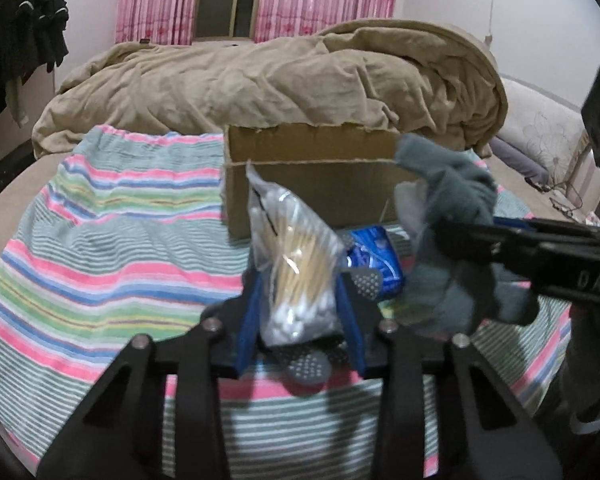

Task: Organize objects
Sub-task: 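Carry swab bag and scarf into the cardboard box and open both tools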

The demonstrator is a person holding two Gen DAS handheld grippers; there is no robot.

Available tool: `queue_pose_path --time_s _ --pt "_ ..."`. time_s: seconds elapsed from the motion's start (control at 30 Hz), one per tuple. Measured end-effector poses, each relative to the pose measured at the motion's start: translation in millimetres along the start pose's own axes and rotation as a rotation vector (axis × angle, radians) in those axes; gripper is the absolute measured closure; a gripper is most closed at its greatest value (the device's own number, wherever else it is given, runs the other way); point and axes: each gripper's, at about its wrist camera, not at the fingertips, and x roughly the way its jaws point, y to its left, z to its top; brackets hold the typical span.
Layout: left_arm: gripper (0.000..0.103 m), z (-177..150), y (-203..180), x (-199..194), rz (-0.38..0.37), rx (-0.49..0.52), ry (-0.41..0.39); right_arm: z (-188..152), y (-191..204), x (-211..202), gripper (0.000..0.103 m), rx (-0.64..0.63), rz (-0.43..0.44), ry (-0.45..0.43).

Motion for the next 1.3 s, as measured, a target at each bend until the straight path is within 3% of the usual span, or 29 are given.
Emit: queue_pose_path --time_s 0.23,0.53,0.7,0.83,1.07,1.3 --pt "0.07 1 11 -14 -0.042 -0.069 -0.009 8 -6 -22 0.061 0.012 0.002 -0.038" --pt "0.07 6 25 -50 -0.057 -0.117 -0.077 18 -18 -43 0.06 0.044 0.021 -0.078" --pt "0.068 4 19 -22 -0.097 -0.09 0.03 21 -21 -47 0.061 0.042 0.02 -0.082" --pt "0.066 5 9 -5 -0.037 -0.039 0.046 20 -17 -42 0.061 0.033 0.028 -0.074" --pt "0.077 7 11 -9 -0.058 -0.068 0.035 18 -19 -44 0.061 0.031 0.033 -0.078" --pt "0.079 20 13 -33 -0.115 -0.13 -0.006 26 -22 -60 0.061 0.029 0.03 -0.114"
